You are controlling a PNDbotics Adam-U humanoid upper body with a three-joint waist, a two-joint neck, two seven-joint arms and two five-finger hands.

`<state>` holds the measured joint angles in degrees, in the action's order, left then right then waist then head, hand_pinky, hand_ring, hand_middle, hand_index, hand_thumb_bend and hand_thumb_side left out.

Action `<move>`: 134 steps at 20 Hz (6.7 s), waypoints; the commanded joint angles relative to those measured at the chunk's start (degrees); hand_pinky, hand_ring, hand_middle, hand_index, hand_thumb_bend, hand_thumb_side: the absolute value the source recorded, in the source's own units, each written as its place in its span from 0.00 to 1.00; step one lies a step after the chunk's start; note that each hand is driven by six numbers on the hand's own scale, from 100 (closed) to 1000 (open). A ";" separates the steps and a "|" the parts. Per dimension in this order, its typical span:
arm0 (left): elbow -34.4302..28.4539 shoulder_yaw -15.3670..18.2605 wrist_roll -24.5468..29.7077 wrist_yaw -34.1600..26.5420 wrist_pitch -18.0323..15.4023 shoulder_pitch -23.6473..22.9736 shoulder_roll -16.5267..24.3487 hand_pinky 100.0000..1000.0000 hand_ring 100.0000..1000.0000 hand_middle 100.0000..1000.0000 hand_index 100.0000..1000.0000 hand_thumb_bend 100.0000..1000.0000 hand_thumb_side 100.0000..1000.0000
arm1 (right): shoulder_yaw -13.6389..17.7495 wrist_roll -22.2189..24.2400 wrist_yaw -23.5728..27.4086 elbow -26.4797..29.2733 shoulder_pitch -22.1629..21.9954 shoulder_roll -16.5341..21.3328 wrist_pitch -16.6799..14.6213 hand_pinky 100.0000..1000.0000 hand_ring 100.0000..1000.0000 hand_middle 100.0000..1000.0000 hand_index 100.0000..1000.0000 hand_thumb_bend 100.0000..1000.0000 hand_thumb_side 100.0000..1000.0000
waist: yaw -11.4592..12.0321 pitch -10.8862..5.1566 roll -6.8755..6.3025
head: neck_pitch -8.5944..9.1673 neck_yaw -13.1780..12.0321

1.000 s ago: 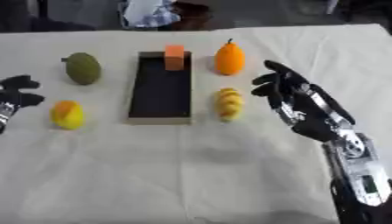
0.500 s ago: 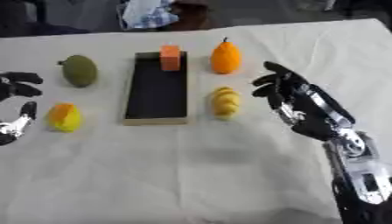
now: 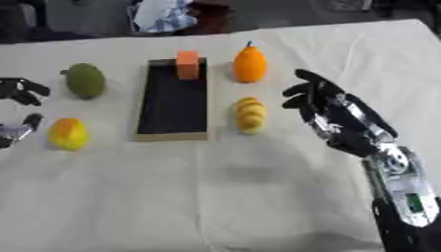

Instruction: Pick up objects on the table and place them in the box.

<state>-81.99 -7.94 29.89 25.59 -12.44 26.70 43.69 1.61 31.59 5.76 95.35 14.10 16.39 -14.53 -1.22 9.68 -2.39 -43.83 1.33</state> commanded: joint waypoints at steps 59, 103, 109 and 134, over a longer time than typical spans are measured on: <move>8.52 -13.74 -19.37 21.50 -13.99 18.40 -8.75 0.56 0.42 0.40 0.55 0.07 0.21 | -0.39 1.20 1.43 0.30 1.00 -0.71 0.10 0.81 0.71 0.72 1.00 0.00 0.47 | -2.05 -2.03 0.68 | -0.28 -0.92; 10.36 -5.74 -17.81 27.13 -11.30 16.34 -7.44 0.73 0.68 0.75 0.87 0.18 0.25 | -0.17 1.12 1.33 -0.12 1.16 -0.98 -0.16 0.81 0.71 0.71 1.00 0.00 0.47 | -1.73 -2.02 1.50 | -0.28 -0.23; 17.64 -2.07 -15.28 29.20 -7.55 17.93 -6.08 0.74 0.70 0.78 0.89 0.22 0.28 | -0.17 1.12 1.35 -0.26 1.10 -1.00 -0.08 0.81 0.71 0.71 1.00 0.00 0.47 | -1.68 -2.04 1.42 | -0.28 -0.15; 45.10 6.25 -28.14 49.97 -0.76 26.58 -14.86 0.66 0.57 0.69 0.79 0.22 0.28 | -0.89 2.06 1.82 -0.54 1.96 -1.27 -0.14 0.81 0.71 0.71 1.00 0.00 0.49 | -4.92 -0.03 1.79 | -0.19 -2.59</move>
<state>-36.78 -2.47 2.93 74.68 -13.54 51.97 27.93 0.64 33.48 7.17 94.29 15.18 14.77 -14.63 -6.09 9.64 -1.32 -43.84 -1.14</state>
